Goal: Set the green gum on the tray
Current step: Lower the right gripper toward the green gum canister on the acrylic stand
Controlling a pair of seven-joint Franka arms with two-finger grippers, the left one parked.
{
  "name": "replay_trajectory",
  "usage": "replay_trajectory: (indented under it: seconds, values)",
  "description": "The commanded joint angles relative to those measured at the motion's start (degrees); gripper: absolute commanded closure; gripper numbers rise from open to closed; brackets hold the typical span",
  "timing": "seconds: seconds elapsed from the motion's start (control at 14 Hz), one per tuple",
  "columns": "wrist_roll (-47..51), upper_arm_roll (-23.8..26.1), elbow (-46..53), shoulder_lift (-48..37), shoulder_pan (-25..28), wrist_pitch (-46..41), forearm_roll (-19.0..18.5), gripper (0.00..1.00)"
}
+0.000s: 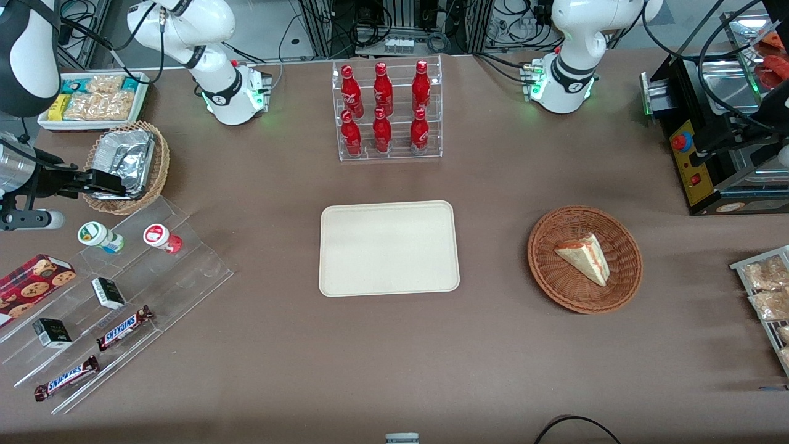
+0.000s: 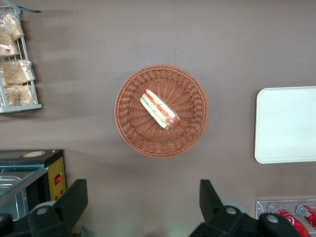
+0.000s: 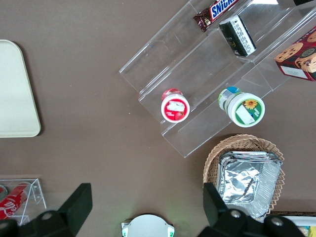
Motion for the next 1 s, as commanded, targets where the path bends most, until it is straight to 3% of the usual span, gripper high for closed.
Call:
replay_trajectory:
  seconds: [0.0, 0.29, 0.93]
  values:
    - [0.0, -0.3, 1.0, 0.1, 0.1, -0.6, -0.6, 0.0]
    - [-5.9, -0.5, 0.2, 0.4, -0.4, 0.3, -0.6, 0.0]
    - [-38.1, -1.1, -7.9, 1.9, -6.9, 15.7, -1.0, 0.0]
